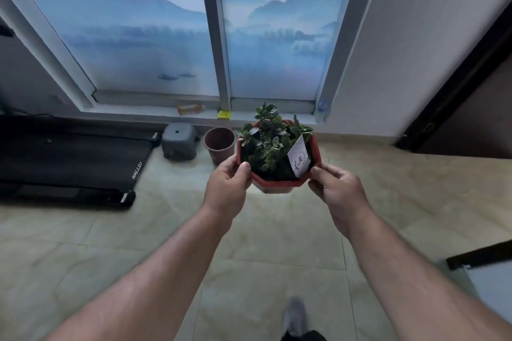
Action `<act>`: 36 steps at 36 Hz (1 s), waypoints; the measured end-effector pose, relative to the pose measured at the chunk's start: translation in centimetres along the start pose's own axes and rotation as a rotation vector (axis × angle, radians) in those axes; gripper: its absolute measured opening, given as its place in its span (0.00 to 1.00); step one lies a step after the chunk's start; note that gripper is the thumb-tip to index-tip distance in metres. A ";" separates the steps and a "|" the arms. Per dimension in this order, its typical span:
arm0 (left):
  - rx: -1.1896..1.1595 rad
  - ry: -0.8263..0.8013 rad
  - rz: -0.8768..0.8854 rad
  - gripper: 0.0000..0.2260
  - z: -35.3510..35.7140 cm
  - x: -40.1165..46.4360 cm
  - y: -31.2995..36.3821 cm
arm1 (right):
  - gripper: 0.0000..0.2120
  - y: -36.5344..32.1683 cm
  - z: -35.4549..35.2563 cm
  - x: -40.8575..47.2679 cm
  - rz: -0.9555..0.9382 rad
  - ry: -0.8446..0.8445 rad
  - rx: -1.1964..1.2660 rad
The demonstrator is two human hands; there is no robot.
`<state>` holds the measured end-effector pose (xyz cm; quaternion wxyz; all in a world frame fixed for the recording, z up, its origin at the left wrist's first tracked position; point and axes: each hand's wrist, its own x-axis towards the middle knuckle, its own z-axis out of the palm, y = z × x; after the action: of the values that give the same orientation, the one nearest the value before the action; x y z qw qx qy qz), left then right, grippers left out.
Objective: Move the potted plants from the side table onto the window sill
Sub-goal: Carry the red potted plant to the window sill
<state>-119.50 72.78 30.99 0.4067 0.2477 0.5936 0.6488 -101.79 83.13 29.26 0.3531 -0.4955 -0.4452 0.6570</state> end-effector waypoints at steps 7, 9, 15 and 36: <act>0.059 0.069 -0.044 0.12 2.1 14.3 -0.3 | 0.10 -2.0 2.9 14.2 0.045 -0.013 0.003; 0.064 0.064 -0.051 0.11 2.2 15.1 -0.1 | 0.10 -1.9 3.0 15.3 0.028 -0.027 -0.002; 0.085 0.093 -0.099 0.12 4.5 24.1 0.2 | 0.09 -4.1 4.4 24.8 0.082 -0.048 0.005; 0.114 0.136 -0.202 0.11 1.2 51.3 -0.1 | 0.07 -9.1 15.6 49.1 0.114 -0.072 -0.070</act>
<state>-146.54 115.66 22.87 0.4142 0.1650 0.6777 0.5848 -129.37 127.20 23.02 0.2816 -0.5080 -0.4514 0.6775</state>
